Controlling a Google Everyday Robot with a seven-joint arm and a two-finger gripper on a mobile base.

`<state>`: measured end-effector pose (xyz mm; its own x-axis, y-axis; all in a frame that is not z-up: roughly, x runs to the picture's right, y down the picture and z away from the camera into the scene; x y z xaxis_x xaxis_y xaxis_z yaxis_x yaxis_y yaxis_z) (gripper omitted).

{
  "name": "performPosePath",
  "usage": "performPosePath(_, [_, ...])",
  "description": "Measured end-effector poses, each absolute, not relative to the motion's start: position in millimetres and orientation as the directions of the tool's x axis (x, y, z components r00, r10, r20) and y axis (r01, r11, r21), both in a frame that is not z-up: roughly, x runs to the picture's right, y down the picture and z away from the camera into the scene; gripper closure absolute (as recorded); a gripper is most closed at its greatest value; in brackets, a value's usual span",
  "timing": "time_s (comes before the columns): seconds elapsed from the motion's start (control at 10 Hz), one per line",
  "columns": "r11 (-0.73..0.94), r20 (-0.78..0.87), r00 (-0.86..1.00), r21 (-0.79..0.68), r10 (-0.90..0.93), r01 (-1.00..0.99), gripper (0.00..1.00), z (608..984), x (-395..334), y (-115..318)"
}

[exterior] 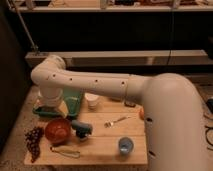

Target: Place grapes in plastic cup

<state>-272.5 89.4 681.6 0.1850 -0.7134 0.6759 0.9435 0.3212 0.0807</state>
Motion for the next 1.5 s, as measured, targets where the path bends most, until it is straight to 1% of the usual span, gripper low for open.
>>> performPosePath(0.2, [0.225, 0.648, 0.067, 0.165, -0.759, 0.960, 0.20, 674.0, -312.1, 89.5])
performPosePath(0.4, [0.126, 0.623, -0.048, 0.232, -0.781, 0.964, 0.20, 669.8, -352.0, 101.7])
performPosePath(0.5, [0.058, 0.606, -0.122, 0.269, -0.786, 0.961, 0.20, 674.8, -371.3, 116.4])
performPosePath(0.8, [-0.044, 0.562, -0.233, 0.329, -0.794, 0.943, 0.20, 705.2, -387.0, 152.5])
performPosePath(1.0, [-0.081, 0.542, -0.273, 0.352, -0.795, 0.933, 0.20, 714.1, -390.3, 167.4])
performPosePath(1.5, [-0.138, 0.520, -0.320, 0.358, -0.792, 0.924, 0.20, 709.9, -403.1, 181.9])
